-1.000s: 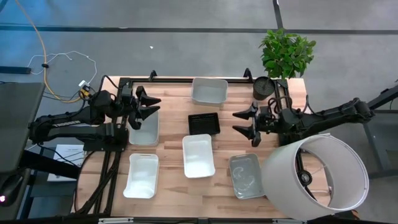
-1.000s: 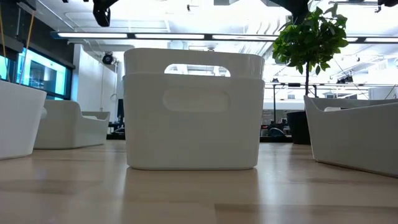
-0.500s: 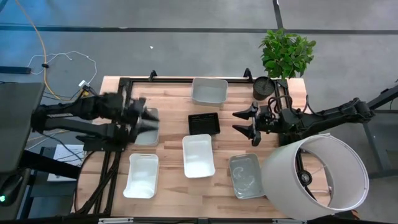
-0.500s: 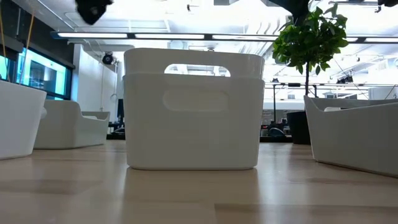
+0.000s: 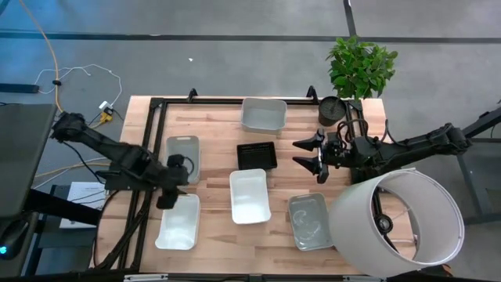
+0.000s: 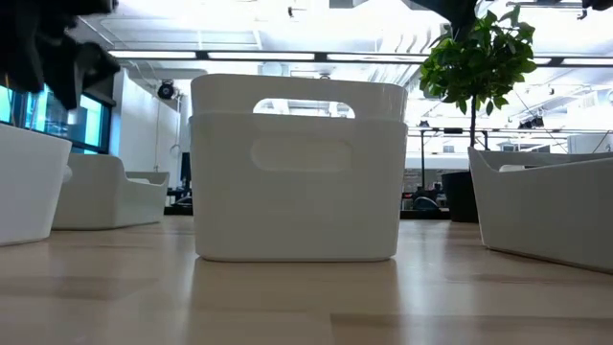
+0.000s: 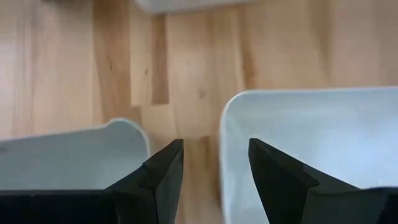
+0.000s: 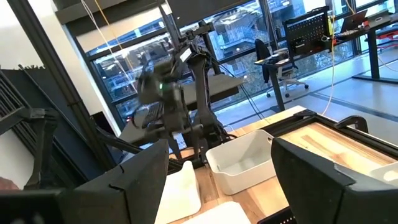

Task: Stack baskets by color
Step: Stack the left white bin on top of the white bin

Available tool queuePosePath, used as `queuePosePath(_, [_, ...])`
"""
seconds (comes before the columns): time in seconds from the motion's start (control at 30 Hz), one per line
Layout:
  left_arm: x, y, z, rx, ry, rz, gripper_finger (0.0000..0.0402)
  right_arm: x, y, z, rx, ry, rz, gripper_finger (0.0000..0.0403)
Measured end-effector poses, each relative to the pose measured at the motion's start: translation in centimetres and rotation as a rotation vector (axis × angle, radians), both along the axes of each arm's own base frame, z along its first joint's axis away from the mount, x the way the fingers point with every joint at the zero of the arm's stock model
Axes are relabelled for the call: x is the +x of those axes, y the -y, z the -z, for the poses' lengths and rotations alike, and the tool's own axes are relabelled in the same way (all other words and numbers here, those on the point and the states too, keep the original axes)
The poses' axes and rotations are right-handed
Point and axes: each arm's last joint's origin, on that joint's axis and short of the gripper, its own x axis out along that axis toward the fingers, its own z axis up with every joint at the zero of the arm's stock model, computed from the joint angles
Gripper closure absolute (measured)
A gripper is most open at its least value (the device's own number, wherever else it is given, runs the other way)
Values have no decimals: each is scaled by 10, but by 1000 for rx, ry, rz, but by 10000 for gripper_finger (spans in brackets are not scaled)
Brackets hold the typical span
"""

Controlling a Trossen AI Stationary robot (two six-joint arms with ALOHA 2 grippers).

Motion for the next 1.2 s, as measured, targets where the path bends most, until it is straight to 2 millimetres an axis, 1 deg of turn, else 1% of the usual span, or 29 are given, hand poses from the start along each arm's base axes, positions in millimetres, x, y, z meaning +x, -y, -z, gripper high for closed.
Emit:
queuePosePath(0.07, [2, 3, 12, 29, -30, -17, 234, 0, 0, 0, 0, 0, 0, 133])
queuePosePath(0.13, [7, 6, 18, 38, -46, -20, 234, 0, 0, 0, -3, -1, 1, 133])
queuePosePath(0.3, [17, 15, 29, 48, -83, 8, 234, 0, 0, 1, -9, -8, 1, 133])
queuePosePath(0.5, [21, 24, 39, 68, -143, 49, 234, 0, 0, 2, -11, -21, 1, 133])
queuePosePath(1.03, [35, 32, 71, 123, -304, 26, 234, 0, 0, 3, -13, -30, 1, 133])
queuePosePath(1.13, [36, 33, 75, 130, -322, 24, 248, 0, 0, 3, -8, -30, 1, 133])
queuePosePath(1.2, [36, 34, 76, 116, -332, 30, 273, 0, 0, 3, -6, -29, 0, 133])
